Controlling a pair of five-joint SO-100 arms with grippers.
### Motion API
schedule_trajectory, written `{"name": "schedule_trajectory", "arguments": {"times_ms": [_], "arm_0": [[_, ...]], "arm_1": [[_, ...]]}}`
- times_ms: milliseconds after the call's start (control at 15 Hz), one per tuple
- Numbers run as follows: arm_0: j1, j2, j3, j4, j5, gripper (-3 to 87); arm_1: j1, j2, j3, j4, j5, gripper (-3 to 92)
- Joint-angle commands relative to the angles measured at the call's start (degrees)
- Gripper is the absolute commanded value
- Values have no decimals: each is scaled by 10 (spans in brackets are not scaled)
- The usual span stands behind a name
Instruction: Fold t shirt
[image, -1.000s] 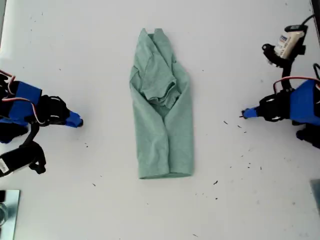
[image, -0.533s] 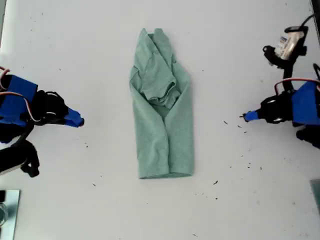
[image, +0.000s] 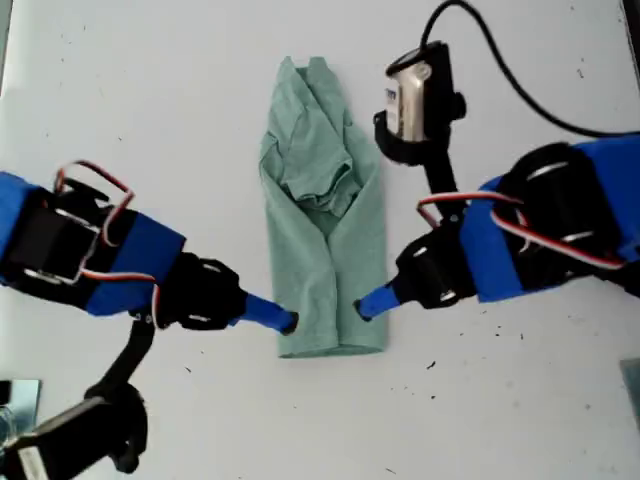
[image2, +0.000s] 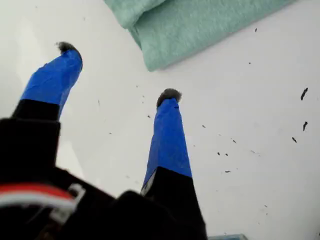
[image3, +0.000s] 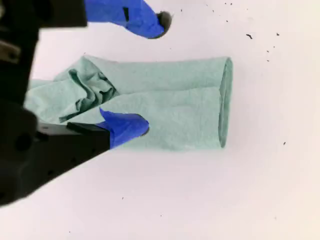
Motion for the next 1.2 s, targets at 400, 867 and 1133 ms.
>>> {"name": "schedule_trajectory", "arguments": {"times_ms": [400, 867, 1133], "arm_0": [[-21, -266, -76, -94, 26, 270], [-25, -324, -131, -99, 69, -2], [12, -226, -202, -89, 139, -2]], "arm_1": [[-23, -207, 30, -160, 42, 283], [-43, -266, 30, -205, 24, 10], [-72, -99, -75, -128, -61, 11]]}}
